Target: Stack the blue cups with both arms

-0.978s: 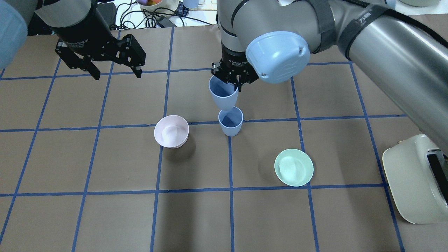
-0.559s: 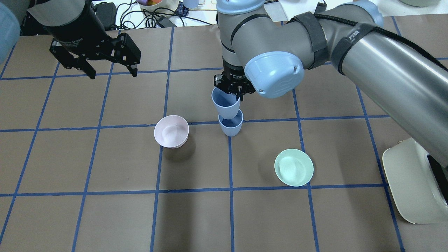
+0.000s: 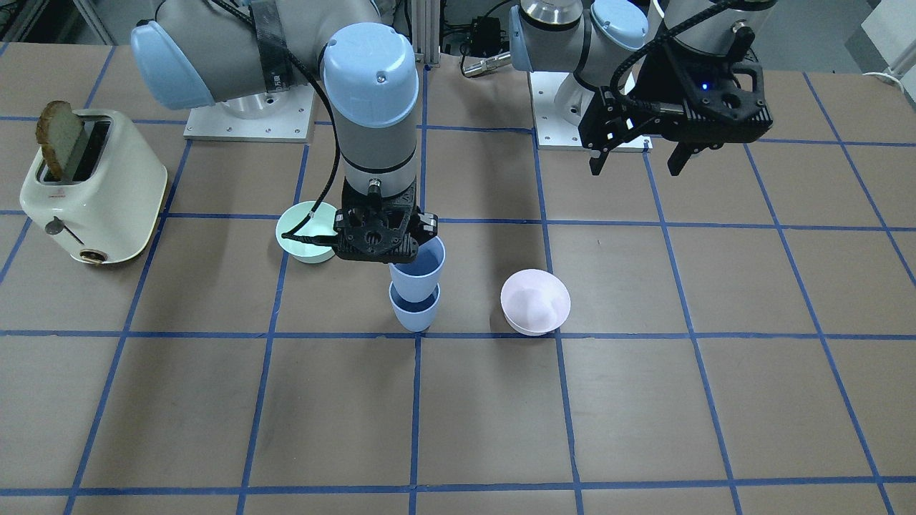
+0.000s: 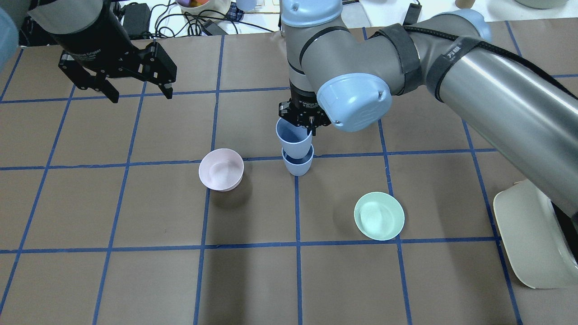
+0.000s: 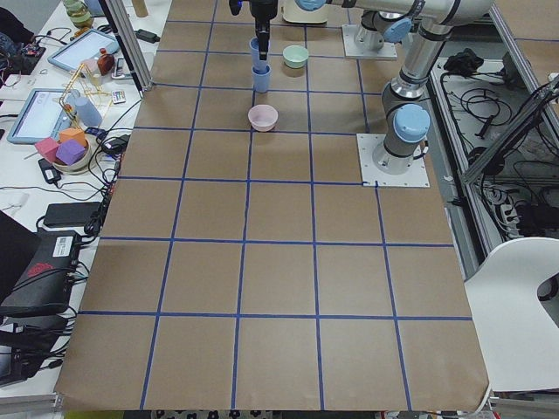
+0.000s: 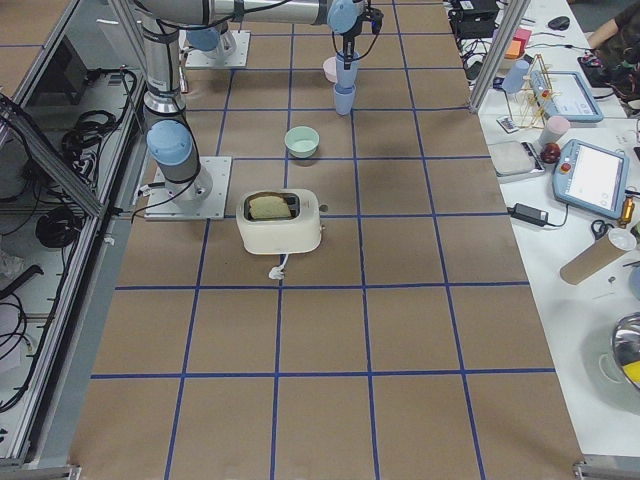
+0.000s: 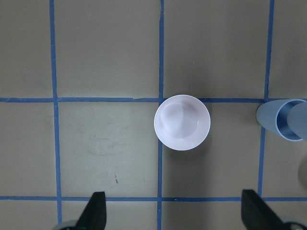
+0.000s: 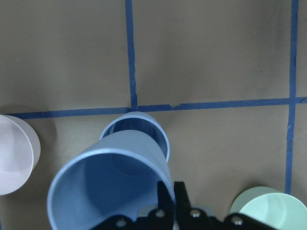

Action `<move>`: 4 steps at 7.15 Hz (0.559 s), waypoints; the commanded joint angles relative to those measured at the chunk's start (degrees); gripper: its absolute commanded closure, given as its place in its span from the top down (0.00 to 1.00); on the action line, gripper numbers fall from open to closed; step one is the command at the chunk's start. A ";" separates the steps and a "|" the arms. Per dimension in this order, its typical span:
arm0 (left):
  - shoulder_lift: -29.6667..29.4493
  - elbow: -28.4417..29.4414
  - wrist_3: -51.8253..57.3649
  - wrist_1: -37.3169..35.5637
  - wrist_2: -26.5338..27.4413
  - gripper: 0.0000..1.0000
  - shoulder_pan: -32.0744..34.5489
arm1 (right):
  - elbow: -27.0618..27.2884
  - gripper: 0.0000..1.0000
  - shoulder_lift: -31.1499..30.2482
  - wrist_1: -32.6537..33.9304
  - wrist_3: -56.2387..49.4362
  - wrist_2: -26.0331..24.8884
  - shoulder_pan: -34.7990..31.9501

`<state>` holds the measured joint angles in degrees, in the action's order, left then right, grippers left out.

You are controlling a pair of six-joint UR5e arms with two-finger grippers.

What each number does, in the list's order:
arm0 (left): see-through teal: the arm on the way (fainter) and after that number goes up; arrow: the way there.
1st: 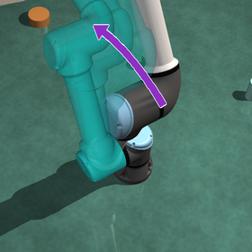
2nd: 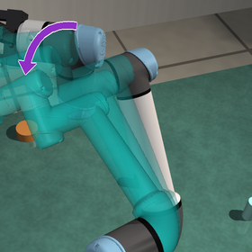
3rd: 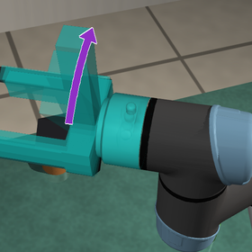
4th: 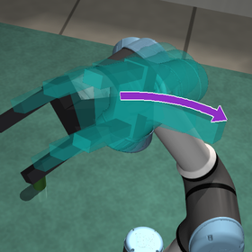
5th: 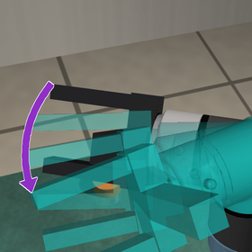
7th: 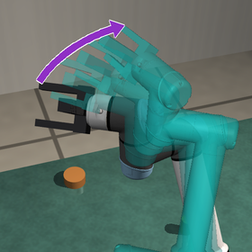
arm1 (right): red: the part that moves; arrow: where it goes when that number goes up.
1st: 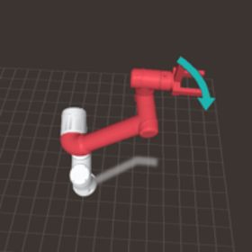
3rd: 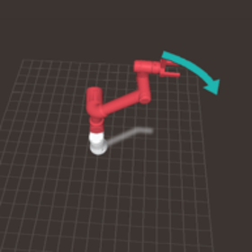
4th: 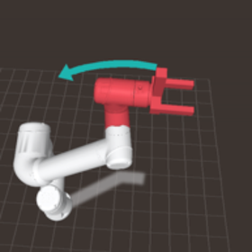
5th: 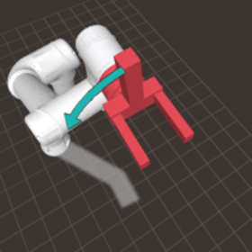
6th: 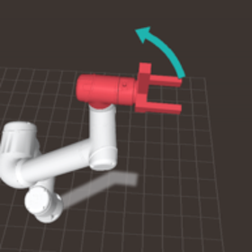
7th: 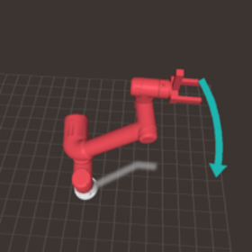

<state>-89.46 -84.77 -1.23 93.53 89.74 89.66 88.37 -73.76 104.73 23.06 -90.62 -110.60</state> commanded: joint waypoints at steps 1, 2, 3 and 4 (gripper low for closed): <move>-0.02 -0.04 0.00 -0.01 0.00 1.00 -0.01 | 0.58 0.28 0.20 1.08 0.14 0.01 0.03; -0.02 -0.04 0.00 -0.01 0.00 1.00 -0.01 | 0.58 0.41 0.37 1.18 0.49 0.36 -0.05; -0.10 -0.04 0.00 -0.01 0.00 1.00 -0.01 | 0.58 0.81 0.72 1.26 0.66 0.01 -0.05; -0.02 -0.04 0.00 -0.01 0.00 1.00 0.07 | 0.06 0.90 0.81 1.35 -0.46 -0.17 0.29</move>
<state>-89.50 -84.81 -1.23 93.52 89.74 89.66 88.81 -73.16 105.94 23.35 -90.57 -110.56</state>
